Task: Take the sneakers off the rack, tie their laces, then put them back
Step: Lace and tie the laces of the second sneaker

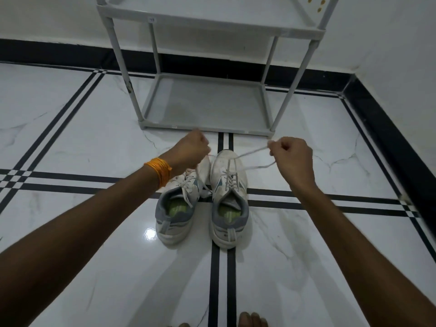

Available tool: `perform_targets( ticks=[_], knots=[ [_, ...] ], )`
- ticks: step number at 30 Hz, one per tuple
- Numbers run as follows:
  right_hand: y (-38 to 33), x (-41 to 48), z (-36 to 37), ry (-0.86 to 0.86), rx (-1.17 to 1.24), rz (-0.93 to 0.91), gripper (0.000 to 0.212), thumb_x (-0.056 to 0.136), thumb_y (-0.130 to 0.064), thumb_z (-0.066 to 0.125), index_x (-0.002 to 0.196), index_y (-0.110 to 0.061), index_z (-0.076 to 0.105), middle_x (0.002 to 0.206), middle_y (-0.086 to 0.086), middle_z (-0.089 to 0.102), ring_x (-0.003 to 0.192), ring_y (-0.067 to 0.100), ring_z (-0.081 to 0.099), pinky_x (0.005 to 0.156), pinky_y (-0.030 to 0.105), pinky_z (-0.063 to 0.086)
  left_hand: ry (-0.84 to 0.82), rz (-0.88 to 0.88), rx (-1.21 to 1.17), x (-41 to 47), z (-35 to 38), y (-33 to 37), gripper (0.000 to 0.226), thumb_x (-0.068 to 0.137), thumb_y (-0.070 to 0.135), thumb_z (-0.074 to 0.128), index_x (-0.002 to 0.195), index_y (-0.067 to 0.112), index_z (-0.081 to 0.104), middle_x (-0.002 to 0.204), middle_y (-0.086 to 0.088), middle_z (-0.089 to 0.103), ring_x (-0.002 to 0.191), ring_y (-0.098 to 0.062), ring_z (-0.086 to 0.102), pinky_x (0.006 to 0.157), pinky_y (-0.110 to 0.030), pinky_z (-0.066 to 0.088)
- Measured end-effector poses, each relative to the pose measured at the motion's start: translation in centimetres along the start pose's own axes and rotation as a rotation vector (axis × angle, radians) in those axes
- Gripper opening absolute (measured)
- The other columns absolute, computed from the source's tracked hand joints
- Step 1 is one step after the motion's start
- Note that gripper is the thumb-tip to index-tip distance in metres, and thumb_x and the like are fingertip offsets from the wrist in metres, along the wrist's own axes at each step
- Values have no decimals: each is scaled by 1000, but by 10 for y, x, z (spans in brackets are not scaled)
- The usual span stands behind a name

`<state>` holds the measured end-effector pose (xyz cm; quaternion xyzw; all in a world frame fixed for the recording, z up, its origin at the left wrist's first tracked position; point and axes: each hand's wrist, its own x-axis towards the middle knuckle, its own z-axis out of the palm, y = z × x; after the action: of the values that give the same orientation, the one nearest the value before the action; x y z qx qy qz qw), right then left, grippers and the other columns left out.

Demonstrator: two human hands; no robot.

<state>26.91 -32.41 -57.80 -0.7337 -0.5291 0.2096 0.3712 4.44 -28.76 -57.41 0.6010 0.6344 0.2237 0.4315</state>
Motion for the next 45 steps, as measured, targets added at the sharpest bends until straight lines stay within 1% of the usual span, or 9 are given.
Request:
perform_targets(
  ticks=[3, 8, 11, 14, 17, 23, 28, 33, 45],
  knots=[
    [45, 8, 3, 68, -393, 20, 34, 88, -26, 57, 61, -5, 60, 55, 5, 56, 56, 26, 57, 55, 27, 40, 68, 44, 545, 4, -11, -44, 26, 88, 7, 53, 113, 0, 49, 96, -21, 62, 80, -33, 56, 65, -33, 40],
    [80, -4, 26, -160, -716, 7, 28, 91, -31, 58, 89, -6, 70, 90, 10, 68, 89, 30, 63, 68, 32, 48, 125, 164, 1007, -5, 10, -69, 38, 89, 18, 54, 126, 11, 51, 113, -16, 60, 90, -36, 63, 73, -39, 50],
    [69, -13, 37, -219, -662, -153, 28, 94, -24, 54, 115, -9, 66, 114, 14, 64, 107, 33, 55, 85, 40, 48, 171, 425, 870, -8, 38, -54, 42, 82, 7, 58, 124, 12, 57, 125, -11, 57, 91, -36, 65, 75, -40, 53],
    [42, -24, 44, -345, -387, -290, 29, 89, -16, 62, 118, -14, 67, 120, 9, 65, 106, 28, 59, 88, 36, 47, -25, 489, 674, -9, 61, -48, 31, 86, 10, 58, 116, 11, 65, 116, -11, 68, 101, -32, 64, 85, -42, 52],
    [26, -38, 53, -545, -297, -218, 23, 85, -20, 69, 106, -12, 73, 107, 6, 72, 92, 22, 65, 80, 32, 50, -60, 463, 573, -9, 73, -58, 19, 89, 15, 56, 101, 8, 67, 97, -14, 72, 91, -33, 65, 76, -40, 51],
    [34, -43, 55, -411, -224, -89, 21, 80, -23, 77, 70, -9, 66, 70, 6, 67, 64, 19, 62, 58, 27, 47, 30, 321, 264, -11, 72, -64, 10, 87, 17, 66, 95, 11, 69, 80, -9, 74, 70, -18, 68, 65, -30, 56],
    [35, -36, 50, -359, -328, -171, 15, 94, -15, 57, 83, -5, 56, 85, 16, 69, 77, 30, 66, 68, 43, 56, 82, 395, 435, -12, 70, -67, 8, 82, 12, 65, 87, 9, 70, 78, -12, 73, 73, -26, 65, 62, -25, 39],
    [62, -55, 50, -407, -557, -226, 22, 86, 1, 53, 85, -14, 37, 81, 11, 62, 71, 31, 59, 57, 33, 37, 49, 464, 679, -11, 67, -71, 6, 83, 13, 56, 82, 7, 60, 76, -16, 67, 72, -34, 60, 58, -33, 38],
    [62, -53, 58, -393, -585, -166, 10, 89, 0, 46, 91, -2, 56, 87, 17, 66, 71, 30, 53, 59, 33, 33, 49, 397, 733, -19, 73, -76, 10, 83, 10, 57, 92, 7, 57, 86, -20, 67, 80, -39, 61, 62, -35, 35]
  ],
)
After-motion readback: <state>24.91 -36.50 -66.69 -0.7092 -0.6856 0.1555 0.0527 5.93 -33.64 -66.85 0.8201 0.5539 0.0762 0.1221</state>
